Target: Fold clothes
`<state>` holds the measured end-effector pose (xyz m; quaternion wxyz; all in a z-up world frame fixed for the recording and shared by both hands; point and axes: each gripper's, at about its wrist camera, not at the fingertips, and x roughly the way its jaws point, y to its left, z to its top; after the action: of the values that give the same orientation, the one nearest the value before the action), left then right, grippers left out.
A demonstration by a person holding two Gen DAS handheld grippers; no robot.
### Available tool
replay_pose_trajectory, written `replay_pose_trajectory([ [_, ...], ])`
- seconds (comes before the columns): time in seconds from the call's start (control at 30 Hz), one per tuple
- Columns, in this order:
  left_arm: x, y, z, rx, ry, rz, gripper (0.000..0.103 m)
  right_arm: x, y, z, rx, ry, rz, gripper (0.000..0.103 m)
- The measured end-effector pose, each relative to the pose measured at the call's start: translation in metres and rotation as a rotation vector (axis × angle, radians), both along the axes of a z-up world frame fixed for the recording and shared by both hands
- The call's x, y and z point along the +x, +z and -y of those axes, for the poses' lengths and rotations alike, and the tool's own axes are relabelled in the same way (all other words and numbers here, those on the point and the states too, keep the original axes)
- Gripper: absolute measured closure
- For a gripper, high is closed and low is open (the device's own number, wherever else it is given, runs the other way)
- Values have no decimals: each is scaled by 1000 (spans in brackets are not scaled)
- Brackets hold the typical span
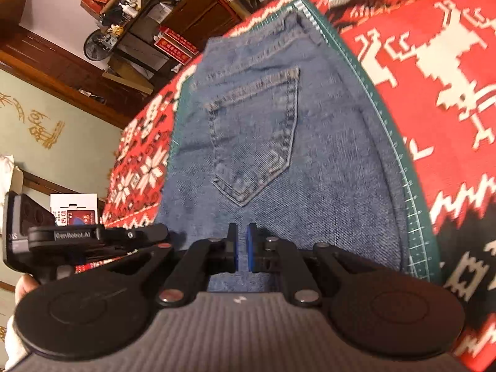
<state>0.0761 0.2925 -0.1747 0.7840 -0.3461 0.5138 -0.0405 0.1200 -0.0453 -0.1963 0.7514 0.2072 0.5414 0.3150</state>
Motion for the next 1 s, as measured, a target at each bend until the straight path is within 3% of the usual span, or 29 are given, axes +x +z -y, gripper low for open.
replay_pose_trajectory([
  [0.1,4,-8,-1,30,4,-40,97,3,-5,6,-58,-20,0,103],
  [0.17,4,-11,-4,41,10,-60,100,3,-6,21,-57,-74,-15,103],
  [0.33,-5,-15,-22,-13,74,-97,100,3,-10,51,-39,-219,-49,103],
  [0.53,-11,-10,-24,26,90,-115,100,-2,-6,69,-72,-352,-28,103],
  [0.6,-11,-7,-23,46,95,-110,100,-3,-3,78,-37,-398,-7,101],
  [0.67,-10,-2,-23,54,100,-78,99,-3,2,79,18,-399,38,99],
  [0.83,-2,8,-18,26,110,35,98,13,7,65,-9,-356,118,95],
  [1.0,12,4,-19,16,135,50,98,29,11,52,-36,-313,198,94],
])
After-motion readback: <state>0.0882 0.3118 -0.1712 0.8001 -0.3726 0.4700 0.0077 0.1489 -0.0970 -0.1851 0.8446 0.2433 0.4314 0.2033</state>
